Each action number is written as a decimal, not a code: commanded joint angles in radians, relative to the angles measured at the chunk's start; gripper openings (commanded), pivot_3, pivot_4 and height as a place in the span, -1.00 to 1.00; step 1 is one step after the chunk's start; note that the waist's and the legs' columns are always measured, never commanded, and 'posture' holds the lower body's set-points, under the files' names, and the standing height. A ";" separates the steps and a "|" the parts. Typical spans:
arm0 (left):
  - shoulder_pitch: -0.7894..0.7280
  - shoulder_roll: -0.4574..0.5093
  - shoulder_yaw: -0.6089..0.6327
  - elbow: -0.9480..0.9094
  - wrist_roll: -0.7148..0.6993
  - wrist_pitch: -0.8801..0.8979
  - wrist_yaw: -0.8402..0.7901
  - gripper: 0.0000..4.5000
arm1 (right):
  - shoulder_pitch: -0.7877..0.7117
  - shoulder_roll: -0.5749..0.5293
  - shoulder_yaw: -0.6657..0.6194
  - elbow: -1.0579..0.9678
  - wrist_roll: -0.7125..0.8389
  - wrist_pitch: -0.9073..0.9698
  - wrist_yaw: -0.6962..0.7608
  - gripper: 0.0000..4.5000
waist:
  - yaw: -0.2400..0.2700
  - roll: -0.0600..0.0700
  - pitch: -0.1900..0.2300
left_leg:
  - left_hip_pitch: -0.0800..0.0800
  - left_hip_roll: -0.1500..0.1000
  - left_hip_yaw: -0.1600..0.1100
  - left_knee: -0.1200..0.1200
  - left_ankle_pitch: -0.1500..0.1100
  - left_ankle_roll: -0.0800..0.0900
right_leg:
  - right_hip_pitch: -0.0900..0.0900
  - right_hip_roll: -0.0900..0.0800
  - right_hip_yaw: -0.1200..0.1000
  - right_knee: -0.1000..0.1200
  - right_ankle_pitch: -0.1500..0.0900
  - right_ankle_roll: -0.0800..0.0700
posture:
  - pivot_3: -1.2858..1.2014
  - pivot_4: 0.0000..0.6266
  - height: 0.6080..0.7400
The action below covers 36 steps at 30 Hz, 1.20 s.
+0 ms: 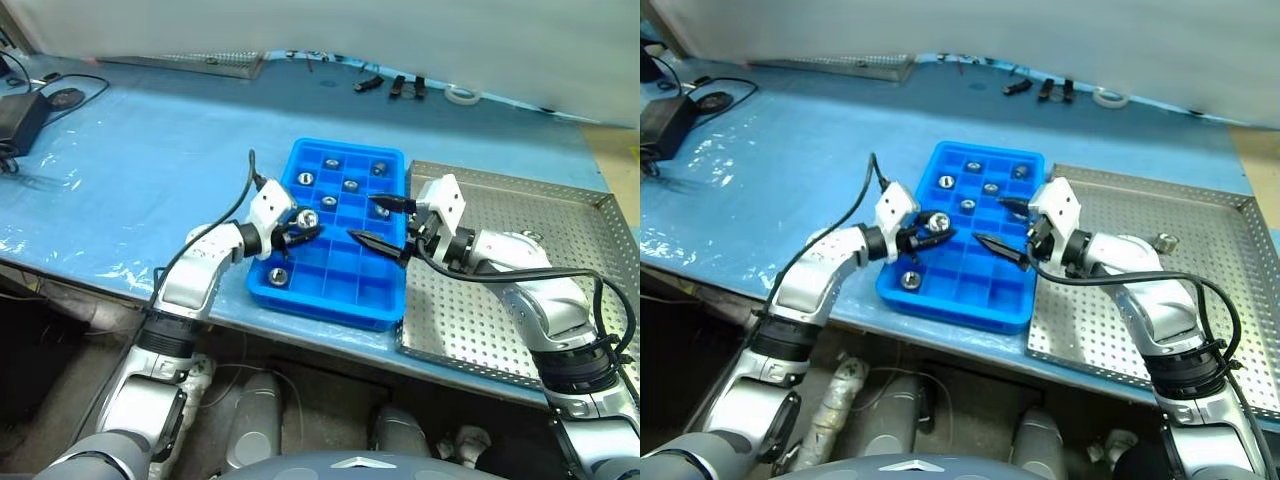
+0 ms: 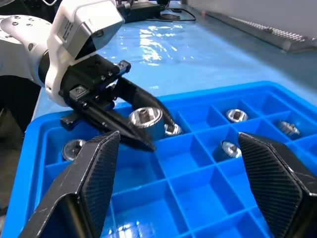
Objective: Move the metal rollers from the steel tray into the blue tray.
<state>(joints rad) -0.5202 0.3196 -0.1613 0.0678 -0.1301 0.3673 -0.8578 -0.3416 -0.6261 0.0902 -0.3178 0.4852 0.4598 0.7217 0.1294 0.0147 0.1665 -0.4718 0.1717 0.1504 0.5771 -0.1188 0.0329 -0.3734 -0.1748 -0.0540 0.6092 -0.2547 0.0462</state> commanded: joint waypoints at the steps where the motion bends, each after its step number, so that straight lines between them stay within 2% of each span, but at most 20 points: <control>1: -0.014 0.012 -0.008 0.036 0.012 -0.025 0.009 -0.22 | 0.014 0.002 -0.032 -0.057 -0.008 -0.006 -0.006 0.79 | -0.001 0.000 0.000 | 0.000 0.002 0.000 -0.002 0.001 -0.001 | -0.001 0.002 0.000 0.000 0.001 0.001 | 0.08 -0.52 1.00; 8: -0.043 0.035 -0.027 0.083 0.019 -0.065 -0.021 -0.22 | 0.036 0.008 -0.046 -0.080 -0.017 0.002 -0.026 0.79 | -0.005 0.001 -0.001 | 0.000 0.017 0.003 -0.012 0.011 -0.017 | -0.009 0.021 0.001 0.000 0.003 -0.001 | 0.06 -0.52 1.00; 15: -0.086 0.044 -0.031 0.119 0.015 -0.100 -0.045 0.75 | 0.039 0.012 -0.055 -0.089 -0.016 0.006 -0.039 0.79 | -0.005 0.001 -0.001 | 0.000 0.024 0.004 -0.015 0.015 -0.022 | -0.013 0.030 0.001 0.000 0.005 -0.006 | 0.04 -0.52 1.00; 19: -0.116 0.024 0.011 0.079 -0.072 -0.051 -0.072 0.75 | 0.050 0.009 -0.072 -0.087 -0.021 0.004 -0.058 0.79 | -0.005 0.001 -0.001 | 0.000 0.027 0.005 -0.014 0.015 -0.022 | -0.014 0.031 0.002 0.000 0.007 -0.007 | 0.03 -0.52 1.00; 23: -0.147 -0.009 0.067 -0.068 -0.267 0.086 -0.129 0.75 | 0.108 0.088 -0.268 -0.018 0.031 0.032 -0.220 0.79 | 0.000 0.001 -0.001 | 0.000 0.030 0.008 -0.014 0.016 -0.023 | -0.014 0.031 0.003 0.001 0.007 -0.009 | 0.01 -0.52 1.00; 27: -0.200 -0.024 0.095 -0.093 -0.371 0.198 -0.135 0.75 | 0.189 0.121 -0.349 0.000 -0.009 0.013 -0.291 0.79 | -0.006 0.001 -0.001 | 0.001 0.030 0.012 -0.014 0.016 -0.022 | -0.016 0.031 0.004 0.002 0.007 -0.009 | -0.03 -0.52 1.00; 33: -0.231 -0.033 0.052 -0.059 -0.363 0.188 -0.157 0.75 | 0.145 0.153 -0.393 0.125 -0.084 -0.044 -0.400 0.79 | -0.046 0.002 -0.001 | 0.010 0.029 0.022 -0.016 0.016 -0.021 | -0.017 0.032 0.017 0.003 0.008 -0.009 | -0.05 -0.52 1.00; 36: -0.239 -0.038 0.038 -0.029 -0.345 0.163 -0.159 0.75 | 0.125 0.160 -0.391 0.178 -0.106 -0.074 -0.406 0.79 | -0.057 0.002 -0.001 | 0.014 0.029 0.026 -0.017 0.015 -0.021 | -0.017 0.033 0.023 0.004 0.008 -0.009 | -0.06 -0.52 1.00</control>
<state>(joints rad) -0.7321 0.2793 -0.1233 0.0401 -0.4824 0.5562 -1.0109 -0.2019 -0.4711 -0.2789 -0.1387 0.3886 0.4203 0.3203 0.0724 0.0167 0.1654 -0.4575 0.2006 0.1766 0.5598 -0.1034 0.0115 -0.3906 -0.1413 -0.0286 0.6134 -0.2467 0.0368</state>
